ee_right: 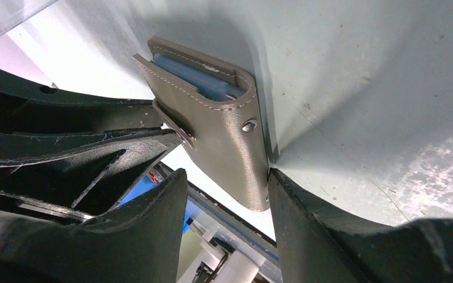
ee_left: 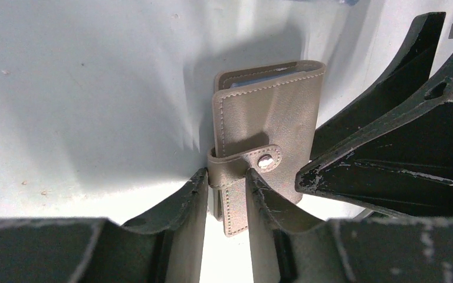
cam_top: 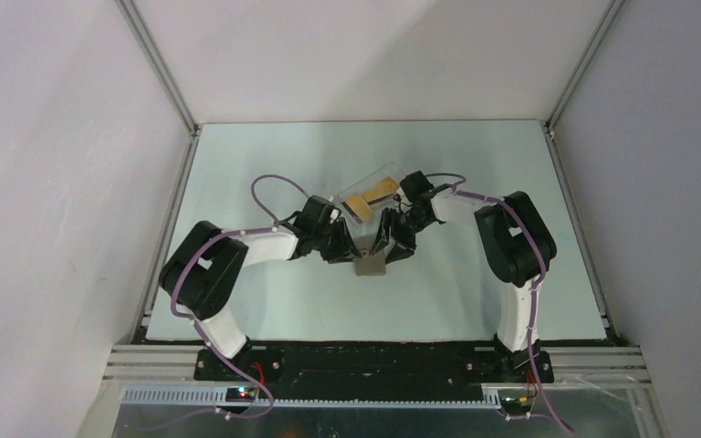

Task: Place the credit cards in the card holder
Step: Close the card holder at the center of the board.

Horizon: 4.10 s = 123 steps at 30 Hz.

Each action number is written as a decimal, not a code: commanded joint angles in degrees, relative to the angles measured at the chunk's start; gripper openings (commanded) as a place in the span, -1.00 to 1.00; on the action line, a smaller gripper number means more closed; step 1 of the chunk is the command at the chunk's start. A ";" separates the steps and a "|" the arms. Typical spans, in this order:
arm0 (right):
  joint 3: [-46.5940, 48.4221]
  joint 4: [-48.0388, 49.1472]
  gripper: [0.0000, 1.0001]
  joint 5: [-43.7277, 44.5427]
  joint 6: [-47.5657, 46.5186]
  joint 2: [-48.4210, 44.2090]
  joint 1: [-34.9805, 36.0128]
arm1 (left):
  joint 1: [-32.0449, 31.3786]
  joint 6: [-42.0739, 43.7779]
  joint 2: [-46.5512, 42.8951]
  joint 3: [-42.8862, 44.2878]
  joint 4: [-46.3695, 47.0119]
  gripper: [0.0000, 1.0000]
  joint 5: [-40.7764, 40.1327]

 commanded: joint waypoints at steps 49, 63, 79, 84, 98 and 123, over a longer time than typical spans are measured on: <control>-0.16 -6.72 0.18 17.83 -1.14 -5.32 3.61 | 0.39 3.89 -2.07 3.07 -7.80 -0.37 -3.04; 0.74 4.84 -0.77 3.82 1.83 -6.94 3.45 | 0.39 4.03 -1.03 3.58 -8.47 -0.37 -3.27; 2.97 11.78 -1.00 -1.18 5.01 0.02 4.75 | 0.33 4.07 -0.28 3.84 -8.74 -0.37 -3.12; 2.94 12.01 -1.00 -0.99 5.09 0.29 4.84 | 0.37 3.99 -0.13 3.85 -8.78 -0.38 -3.01; 2.92 8.93 -1.00 4.16 4.54 4.71 5.56 | 0.37 4.33 -0.25 3.73 -8.95 -0.38 -3.22; -0.91 17.07 -1.00 3.49 8.83 -8.79 4.92 | 0.34 4.83 0.48 3.95 -9.75 -0.38 -3.51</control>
